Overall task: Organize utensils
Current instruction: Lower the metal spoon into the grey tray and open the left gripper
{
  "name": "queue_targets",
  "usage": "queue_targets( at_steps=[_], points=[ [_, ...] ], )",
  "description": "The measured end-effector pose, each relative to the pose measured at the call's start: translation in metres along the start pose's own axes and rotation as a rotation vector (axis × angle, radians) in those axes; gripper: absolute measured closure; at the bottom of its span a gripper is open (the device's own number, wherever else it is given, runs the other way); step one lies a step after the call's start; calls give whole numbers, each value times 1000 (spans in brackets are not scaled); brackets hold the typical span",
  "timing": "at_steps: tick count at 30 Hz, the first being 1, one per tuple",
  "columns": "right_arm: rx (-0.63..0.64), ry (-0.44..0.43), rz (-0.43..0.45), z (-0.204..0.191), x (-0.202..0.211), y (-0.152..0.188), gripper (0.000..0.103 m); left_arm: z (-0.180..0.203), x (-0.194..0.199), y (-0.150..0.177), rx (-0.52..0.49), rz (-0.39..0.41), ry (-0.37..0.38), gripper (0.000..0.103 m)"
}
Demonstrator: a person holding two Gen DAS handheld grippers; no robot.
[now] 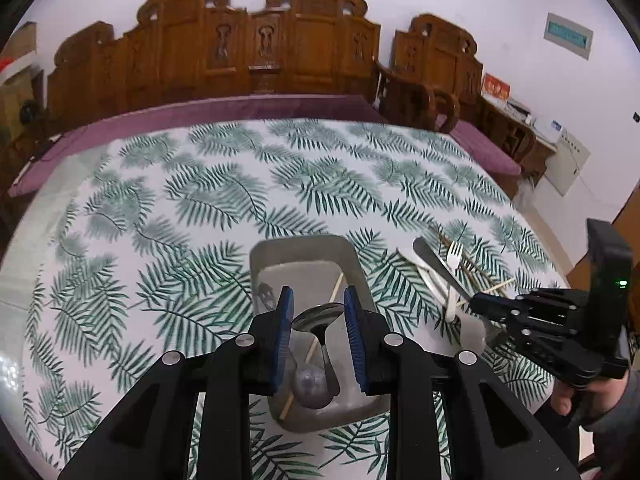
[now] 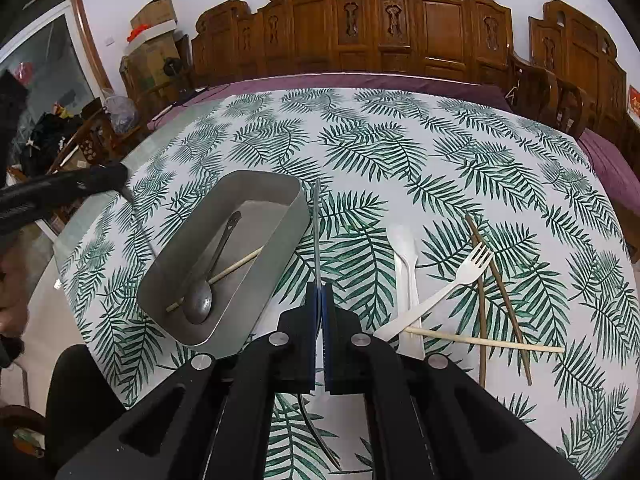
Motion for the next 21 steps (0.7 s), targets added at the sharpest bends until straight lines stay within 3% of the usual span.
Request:
queue_targets(
  at_steps=[7, 21],
  points=[
    [-7, 9, 3, 6, 1, 0, 100, 7, -41, -4, -4, -69, 38, 79],
    [-31, -3, -1, 23, 3, 0, 100, 8, -128, -6, -58, -195, -21, 79]
  ],
)
Point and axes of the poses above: each gripper's, at about its wrist camera, not at the fingertips, and x roughly against the way its jaws point, z to its right, y to its underside, the point moved 7 cm from there along -x, roughly the way its jaws point, and after that the axes turned 1 degree about -z, right-handed, at the moved point
